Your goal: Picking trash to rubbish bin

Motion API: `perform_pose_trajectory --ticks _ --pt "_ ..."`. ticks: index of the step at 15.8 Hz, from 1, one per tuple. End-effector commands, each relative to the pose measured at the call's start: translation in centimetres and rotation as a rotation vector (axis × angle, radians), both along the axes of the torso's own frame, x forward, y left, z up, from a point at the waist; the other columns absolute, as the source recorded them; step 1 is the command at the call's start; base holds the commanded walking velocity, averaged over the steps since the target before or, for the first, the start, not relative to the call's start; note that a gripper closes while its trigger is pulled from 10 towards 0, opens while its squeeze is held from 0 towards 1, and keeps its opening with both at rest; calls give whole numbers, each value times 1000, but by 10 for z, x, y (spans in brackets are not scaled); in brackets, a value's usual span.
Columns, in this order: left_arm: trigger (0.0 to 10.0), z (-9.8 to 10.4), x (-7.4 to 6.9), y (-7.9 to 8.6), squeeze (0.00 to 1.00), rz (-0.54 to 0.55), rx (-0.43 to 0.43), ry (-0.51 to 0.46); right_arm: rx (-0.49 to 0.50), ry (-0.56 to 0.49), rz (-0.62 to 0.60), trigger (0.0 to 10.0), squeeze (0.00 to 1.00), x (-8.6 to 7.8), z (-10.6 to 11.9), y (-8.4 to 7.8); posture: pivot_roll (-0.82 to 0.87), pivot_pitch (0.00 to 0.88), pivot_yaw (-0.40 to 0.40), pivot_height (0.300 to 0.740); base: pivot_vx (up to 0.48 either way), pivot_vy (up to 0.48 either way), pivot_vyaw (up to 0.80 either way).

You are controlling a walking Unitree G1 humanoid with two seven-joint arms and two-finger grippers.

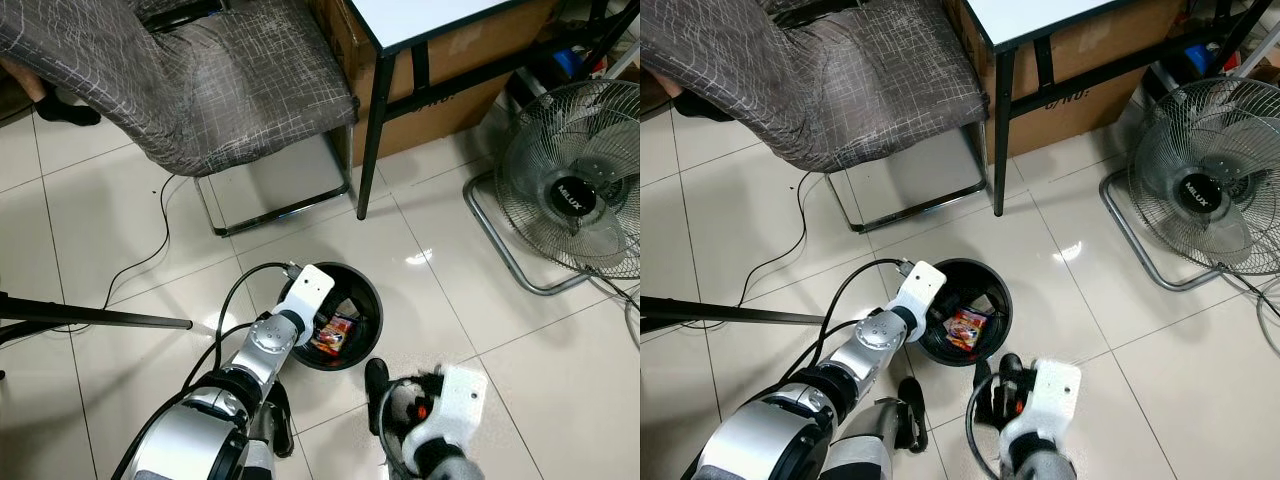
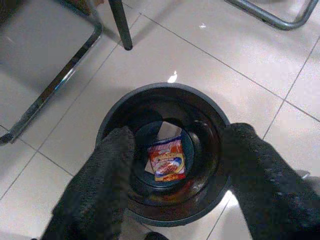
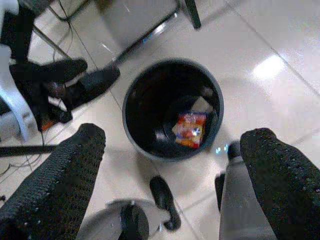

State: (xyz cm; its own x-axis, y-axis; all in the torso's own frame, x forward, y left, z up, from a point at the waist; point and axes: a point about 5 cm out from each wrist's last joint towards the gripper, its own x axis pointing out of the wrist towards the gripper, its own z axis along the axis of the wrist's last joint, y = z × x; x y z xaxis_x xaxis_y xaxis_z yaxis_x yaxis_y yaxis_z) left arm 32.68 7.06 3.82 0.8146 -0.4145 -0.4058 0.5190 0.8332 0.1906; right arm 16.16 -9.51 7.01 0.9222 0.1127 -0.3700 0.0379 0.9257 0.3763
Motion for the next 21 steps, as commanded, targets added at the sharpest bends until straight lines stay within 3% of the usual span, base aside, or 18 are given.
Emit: perform_pose_trajectory --ticks 1,7,12,14,19,21 --pt "10000 -6 -4 4 1000 8 -21 27 66 14 0 10000 0 5 0 12 -102 383 60 740 0 0 0" --pt "10000 10 8 14 1000 74 -80 -55 32 -41 52 10000 0 25 2 4 -35 291 35 740 0 0 0" --pt "10000 42 28 28 1000 202 -69 -269 -53 -113 118 10000 0 44 7 -3 19 218 6 740 0 0 0" --pt "10000 48 31 28 1000 215 -82 -295 -68 -125 124 10000 0 48 8 -6 32 201 -2 740 0 0 0" --pt "10000 77 42 23 1000 241 -124 -426 -179 -232 102 10000 0 55 24 -21 42 156 4 740 0 0 0" --pt "10000 89 45 25 1000 244 -153 -467 -280 -296 44 10000 0 58 36 -33 39 128 3 740 0 0 0"
